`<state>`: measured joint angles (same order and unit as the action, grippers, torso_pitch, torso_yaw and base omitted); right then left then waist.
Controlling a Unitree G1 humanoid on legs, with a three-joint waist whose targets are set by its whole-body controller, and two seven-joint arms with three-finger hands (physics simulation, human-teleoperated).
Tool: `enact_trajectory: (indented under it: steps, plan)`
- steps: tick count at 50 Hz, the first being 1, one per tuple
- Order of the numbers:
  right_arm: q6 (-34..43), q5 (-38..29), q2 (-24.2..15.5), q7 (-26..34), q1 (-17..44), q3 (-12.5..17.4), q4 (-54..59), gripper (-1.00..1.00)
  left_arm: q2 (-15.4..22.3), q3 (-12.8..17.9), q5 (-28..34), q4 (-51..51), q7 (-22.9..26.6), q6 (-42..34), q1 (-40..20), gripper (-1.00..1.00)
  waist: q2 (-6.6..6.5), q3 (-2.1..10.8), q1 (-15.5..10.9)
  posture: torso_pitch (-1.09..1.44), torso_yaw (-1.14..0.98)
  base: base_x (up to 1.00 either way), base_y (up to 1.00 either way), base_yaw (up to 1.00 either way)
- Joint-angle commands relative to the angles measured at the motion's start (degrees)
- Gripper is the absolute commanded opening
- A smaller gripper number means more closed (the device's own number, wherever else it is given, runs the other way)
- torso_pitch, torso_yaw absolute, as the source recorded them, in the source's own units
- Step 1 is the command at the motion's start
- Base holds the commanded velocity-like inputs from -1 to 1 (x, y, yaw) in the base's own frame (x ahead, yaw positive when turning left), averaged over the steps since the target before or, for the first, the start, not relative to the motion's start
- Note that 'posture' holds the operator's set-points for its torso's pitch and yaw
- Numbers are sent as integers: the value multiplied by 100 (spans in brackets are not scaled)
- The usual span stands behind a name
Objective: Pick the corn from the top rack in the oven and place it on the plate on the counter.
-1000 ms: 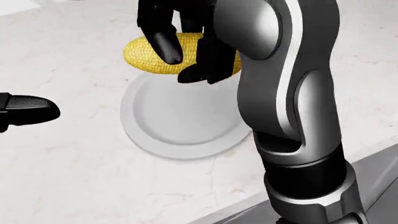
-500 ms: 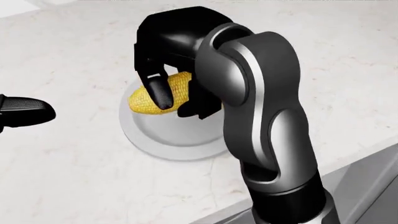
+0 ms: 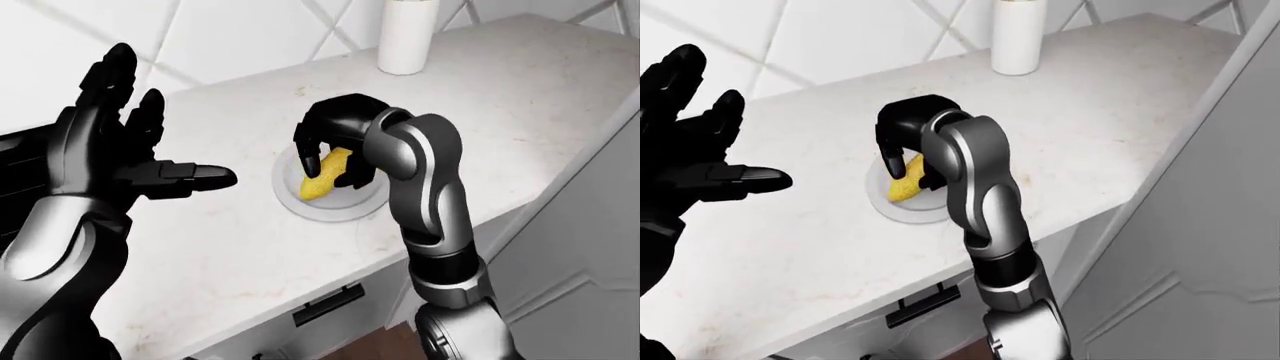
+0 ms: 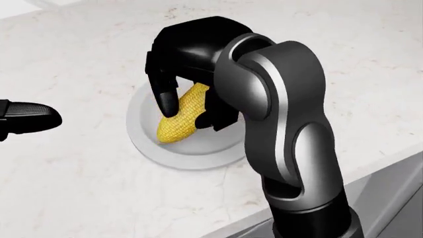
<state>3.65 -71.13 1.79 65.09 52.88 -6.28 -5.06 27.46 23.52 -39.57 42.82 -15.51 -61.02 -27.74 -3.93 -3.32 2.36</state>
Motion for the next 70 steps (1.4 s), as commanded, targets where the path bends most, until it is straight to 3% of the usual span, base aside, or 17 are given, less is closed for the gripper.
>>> enact_trajectory:
  steps: [1,18,20,22,32,40,44,47,51,54,57,59,62,66,70]
  plan:
    - [-19,-4,-20,-72,235,54,-220,-22,85,138,26,154,-7,111,-170,100,-26,158,3,0,0,0,0,0]
    - [-138,56,-115,-383,-40,79,-2,0,117,150,10,135,-3,161,-125,100,-17,167,-2,0,0,0,0,0]
    - [-130,59,-142,-344,-2,93,-7,15,120,227,-108,236,-85,-18,-198,100,-20,175,-1,0,0,0,0,0]
    - [-118,93,-179,-291,88,130,-1,14,135,234,-132,237,-100,-28,-204,100,-16,169,4,0,0,0,0,0]
    - [112,335,-592,420,595,371,-525,12,241,322,-358,244,-246,-128,-330,100,21,120,-5,0,0,0,0,0]
    - [329,766,-1368,1252,720,810,-1430,14,597,641,-890,176,-457,-126,-351,100,49,80,-15,0,0,0,0,0]
    - [633,1052,-1845,1501,1138,1045,-1521,15,1205,1023,-1935,54,-1061,-442,-885,100,40,63,-11,0,0,0,0,0]
    - [919,1185,-2097,1646,1452,1123,-1610,17,2017,1332,-3135,-235,-1751,-334,-1177,100,24,31,12,0,0,0,0,0]
    - [1299,1311,-2364,1869,1586,1216,-1948,16,3218,1854,-4499,-452,-2354,442,-662,100,-8,-39,53,0,0,0,0,0]
    - [1549,1425,-2575,1996,1451,1347,-2329,17,3658,2371,-4928,-369,-2387,954,129,100,-32,-77,62,0,0,0,0,0]
    - [1889,1607,-2946,2235,1454,1561,-2744,18,3608,2818,-4794,-251,-2158,1122,844,100,-45,-91,45,0,0,0,0,0]
    - [2109,1761,-3220,2340,1418,1681,-2952,18,3546,2984,-4332,-272,-1944,1044,1176,100,-55,-99,23,0,0,0,0,0]
    - [2432,2057,-3687,2413,1277,1952,-3255,23,3515,3400,-4147,-404,-1646,911,1371,100,-52,-105,0,0,0,0,0,0]
    - [2833,2603,-4367,2260,1002,2331,-3460,30,3362,3676,-3634,-396,-1209,804,1600,100,4,-110,0,0,0,0,0,0]
    - [3185,3367,-5034,1845,183,2960,-3784,33,3276,3918,-3417,-402,-993,659,1683,100,85,-96,-33,0,0,0,0,0]
